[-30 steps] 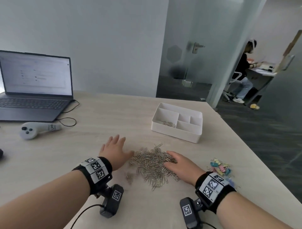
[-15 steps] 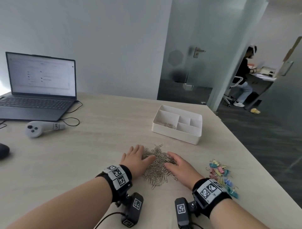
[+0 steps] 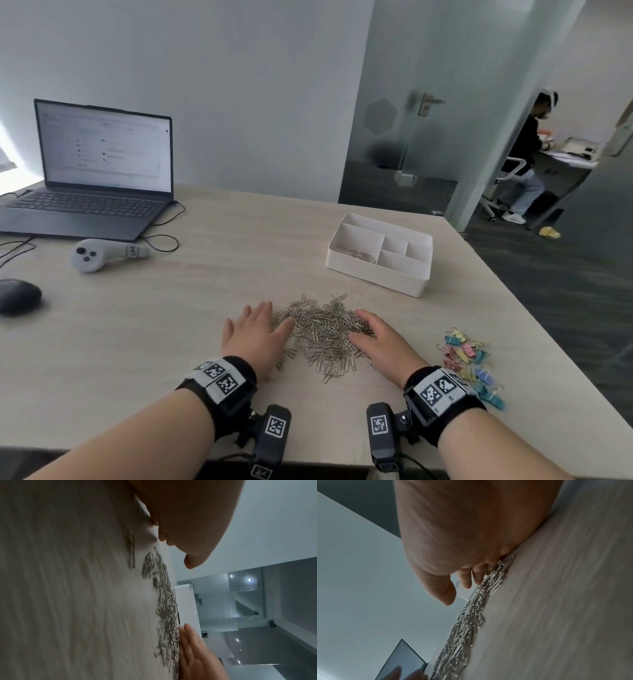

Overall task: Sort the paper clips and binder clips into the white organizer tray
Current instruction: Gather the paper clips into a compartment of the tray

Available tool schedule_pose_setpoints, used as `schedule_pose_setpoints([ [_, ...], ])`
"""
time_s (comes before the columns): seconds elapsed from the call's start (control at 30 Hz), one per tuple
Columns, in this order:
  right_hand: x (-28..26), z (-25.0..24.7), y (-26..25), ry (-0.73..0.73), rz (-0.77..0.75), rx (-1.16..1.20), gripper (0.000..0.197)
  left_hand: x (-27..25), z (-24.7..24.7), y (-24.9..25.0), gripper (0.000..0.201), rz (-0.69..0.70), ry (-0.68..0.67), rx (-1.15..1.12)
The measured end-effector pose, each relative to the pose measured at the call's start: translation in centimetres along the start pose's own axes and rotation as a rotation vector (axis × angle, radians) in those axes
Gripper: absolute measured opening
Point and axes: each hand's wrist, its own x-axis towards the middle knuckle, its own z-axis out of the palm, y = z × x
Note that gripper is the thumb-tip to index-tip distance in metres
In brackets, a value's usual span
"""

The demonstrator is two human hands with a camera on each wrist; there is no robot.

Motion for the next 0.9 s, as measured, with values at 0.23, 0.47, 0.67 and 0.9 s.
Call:
schedule_pose_setpoints([
  [0.23,0.5,0.3,0.3,0.0,-0.005,-0.032,0.075,2.0,2.7,3.1,0.082,0.036,-0.006,0.083],
  [0.47,0.5,0.2,0.3,0.011,-0.009,-0.023,0.062,3.1,3.9,6.2,0.079,0.142,-0.027,-0.068],
  [0.67,0.3,0.1,0.4,0.004,-0.022,0.02,0.064,2.0,0.4,2.4,0.04,0.157,0.143,-0.678],
  [0.9,0.0,0.0,0.4,0.012,-0.041,-0.031,0.083,2.0,-2.5,-2.9,0.127,0.196,-0.054,-0.172],
])
